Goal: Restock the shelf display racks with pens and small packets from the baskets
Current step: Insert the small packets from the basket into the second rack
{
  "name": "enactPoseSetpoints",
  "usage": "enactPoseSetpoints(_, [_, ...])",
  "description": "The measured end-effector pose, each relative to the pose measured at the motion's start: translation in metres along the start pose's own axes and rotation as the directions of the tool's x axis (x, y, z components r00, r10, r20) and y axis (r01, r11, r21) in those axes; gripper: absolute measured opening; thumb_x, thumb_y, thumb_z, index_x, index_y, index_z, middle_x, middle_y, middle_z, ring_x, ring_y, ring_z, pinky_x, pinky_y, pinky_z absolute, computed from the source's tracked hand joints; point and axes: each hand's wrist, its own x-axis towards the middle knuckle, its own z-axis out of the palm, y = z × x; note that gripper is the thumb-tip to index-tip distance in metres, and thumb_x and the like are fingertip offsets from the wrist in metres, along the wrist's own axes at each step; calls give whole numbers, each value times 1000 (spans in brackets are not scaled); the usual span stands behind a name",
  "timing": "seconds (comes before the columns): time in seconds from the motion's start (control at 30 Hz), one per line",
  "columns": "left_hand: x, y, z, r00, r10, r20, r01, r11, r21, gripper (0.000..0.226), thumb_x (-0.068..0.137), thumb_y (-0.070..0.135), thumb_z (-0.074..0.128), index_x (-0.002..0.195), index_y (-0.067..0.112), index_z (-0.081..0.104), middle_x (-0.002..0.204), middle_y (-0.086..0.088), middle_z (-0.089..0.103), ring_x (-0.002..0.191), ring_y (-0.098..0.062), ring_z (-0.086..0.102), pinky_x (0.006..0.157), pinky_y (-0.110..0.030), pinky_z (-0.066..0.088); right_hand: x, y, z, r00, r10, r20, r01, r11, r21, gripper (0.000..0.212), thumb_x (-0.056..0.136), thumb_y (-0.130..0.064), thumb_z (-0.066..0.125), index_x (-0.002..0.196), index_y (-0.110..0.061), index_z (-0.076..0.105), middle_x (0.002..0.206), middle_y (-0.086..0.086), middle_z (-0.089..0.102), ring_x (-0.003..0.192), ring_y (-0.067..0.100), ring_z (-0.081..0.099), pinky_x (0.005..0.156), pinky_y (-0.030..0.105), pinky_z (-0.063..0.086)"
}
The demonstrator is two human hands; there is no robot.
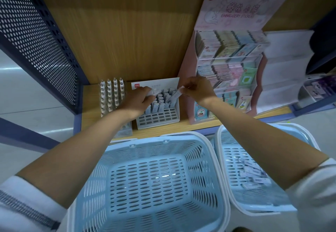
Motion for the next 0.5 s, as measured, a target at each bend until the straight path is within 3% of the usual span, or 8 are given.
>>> enactPoseSetpoints(0.07, [0,-5,2,1000,-4,-16,5,998,57,19,103,25,43,87,14,40,67,7,36,64,-11,36,55,-30,25,0,3,8,999,-48,23,51,991,-126,10,83,-10,70,91,-16,72,87,-1,70,72,4,60,74,9,46])
enactPoseSetpoints(0.17, [0,-13,4,999,16,-49,-14,998,56,18,101,30,47,94,13,48,66,9,40,68,-15,42,56,-31,25,1,12,22,995,-65,80,82,965,-247,13,85,-12,68,95,-16,74,98,1,72,82,11,64,86,23,50])
enactPoseSetpoints(0.27, [-1,-19,5,997,13,-70,-18,997,-71,34,98,31,54,124,10,57,77,4,58,61,-17,57,59,-28,39,1,16,36,991,-84,104,112,943,-313,14,86,-10,65,97,-12,74,101,2,71,83,9,60,81,20,46])
enactPoseSetpoints(0.37, [-4,-22,6,999,-24,-48,14,979,-203,40,95,29,59,131,12,56,80,10,62,53,-17,65,53,-18,46,-1,17,45,990,-85,113,117,938,-327,15,88,-8,63,99,-9,73,100,5,71,84,10,59,75,12,37])
enactPoseSetpoints(0.43, [-4,-24,8,999,-32,-42,22,973,-229,43,94,29,62,132,12,56,98,5,67,55,-19,66,54,-14,45,1,17,48,989,-96,115,129,933,-335,15,87,-9,64,99,-10,73,101,6,72,87,14,63,78,16,40])
enactPoseSetpoints(0.5, [-3,-25,8,998,-27,-51,13,967,-253,44,92,30,64,132,12,57,125,0,63,59,-20,66,62,-20,46,4,18,48,986,-101,134,142,927,-347,14,86,-11,66,97,-12,74,101,6,72,88,16,65,78,17,41])
